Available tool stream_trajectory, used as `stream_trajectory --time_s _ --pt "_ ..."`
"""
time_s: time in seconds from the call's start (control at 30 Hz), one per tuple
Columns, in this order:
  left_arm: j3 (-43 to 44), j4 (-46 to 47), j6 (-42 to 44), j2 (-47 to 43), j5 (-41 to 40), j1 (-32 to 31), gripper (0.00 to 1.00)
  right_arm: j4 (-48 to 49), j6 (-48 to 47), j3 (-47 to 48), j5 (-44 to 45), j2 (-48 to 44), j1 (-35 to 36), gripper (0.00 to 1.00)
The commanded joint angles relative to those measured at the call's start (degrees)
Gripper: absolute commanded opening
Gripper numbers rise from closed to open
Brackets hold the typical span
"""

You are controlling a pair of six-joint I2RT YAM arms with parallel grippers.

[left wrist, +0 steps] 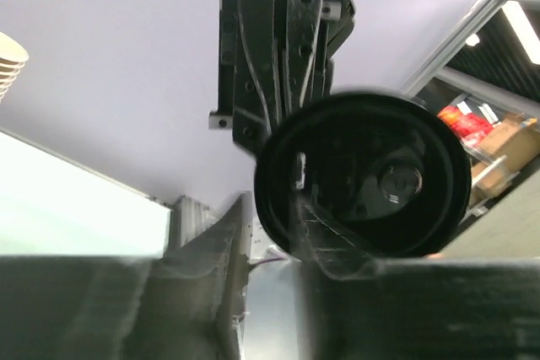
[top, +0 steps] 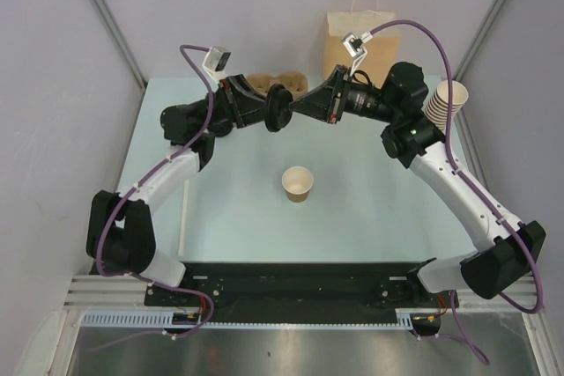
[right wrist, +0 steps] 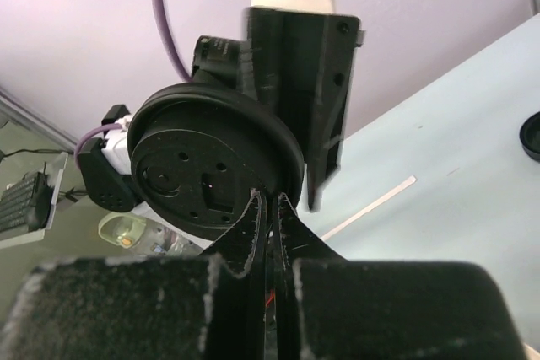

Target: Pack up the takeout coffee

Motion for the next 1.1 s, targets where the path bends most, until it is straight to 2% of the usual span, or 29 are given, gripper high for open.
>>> stream_trajectory --time_s 0.0,0.03,0.1,0.17,0.2,0.23,0.27,0.3,0.33,0.37,0.4,0.43,0.47,0.57,0.63,0.67,0.77,0.93,1.07 --pt "-1.5 -4.4 8.7 -5.3 0.4 0.5 0.49 0.4 0.8 0.4 1.0 -0.7 -2.3 0.00" --pt "-2.3 -9.8 10.7 -6.0 0.2 0.9 0.57 -0.3 0.2 0.4 1.0 -1.0 -2.7 0.00" --pt "-3.3 -16.7 18.0 -7.5 -0.2 3.9 0.63 -3.1 -1.2 0.4 1.1 -2.1 -4.0 0.00" --pt "-5.1 -27.7 23.9 -10.5 -1.0 8.3 0.80 -6.1 -4.9 0.5 0.9 -2.9 -5.2 0.00" --pt "-5.3 -32.4 32.0 -11.6 -1.3 9.8 0.83 -11.2 -6.7 0.7 1.2 -3.2 -5.5 0.00" --pt "-5.2 -43.3 37.0 -13.9 -1.8 11.2 0.99 -14.1 -8.7 1.2 1.8 -3.8 -5.6 0.00" --pt "-4.3 -50.4 42.9 -15.0 -4.1 13.7 1.00 -16.9 -14.8 1.6 2.1 -3.9 -5.7 0.00" --pt "-2.8 -58.5 57.3 -16.2 -6.9 14.4 1.00 -23.7 -18.5 3.1 4.0 -3.7 -5.5 0.00" --pt "0.3 -72.8 64.4 -17.4 -10.1 14.7 0.99 -27.2 -22.5 3.9 4.9 -3.1 -5.4 0.00" --pt "1.3 -78.8 70.4 -19.7 -18.3 14.9 1.00 -30.8 -29.6 4.7 5.8 -2.5 -5.1 0.00" --pt "1.9 -84.7 78.0 -21.2 -22.8 14.9 0.99 -37.1 -32.9 6.0 9.0 -2.0 -4.8 0.00" --pt "2.7 -86.7 80.3 -23.4 -26.3 14.9 1.00 -39.7 -35.6 6.4 10.2 -1.1 -4.6 0.00" --pt "3.2 -89.4 80.9 -24.2 -36.6 14.9 1.00 -44.5 -41.4 7.1 13.7 -0.5 -4.0 0.00" --pt "7.6 -95.3 79.7 -23.6 -47.3 15.2 1.00 -50.5 -47.9 8.5 19.3 2.3 -1.9 0.00" --pt "10.0 -99.5 80.7 -23.2 -44.2 16.3 1.00 -52.6 -50.8 9.5 22.3 5.0 1.5 0.00" --pt "9.9 -99.6 80.9 -23.9 -40.3 16.6 0.99 -53.6 -52.0 9.7 26.4 6.0 2.7 0.00" --pt "8.0 -99.5 77.2 -24.0 -35.0 16.6 1.00 -57.4 -56.4 12.4 31.4 11.0 7.9 0.00" --pt "5.9 -102.7 72.3 -20.9 -27.6 16.5 1.00 -65.6 -59.2 20.7 30.5 20.9 9.4 0.00" --pt "-0.4 -97.0 70.3 -23.0 -22.8 16.3 0.99 -69.0 -60.6 25.7 33.5 25.6 9.2 0.00"
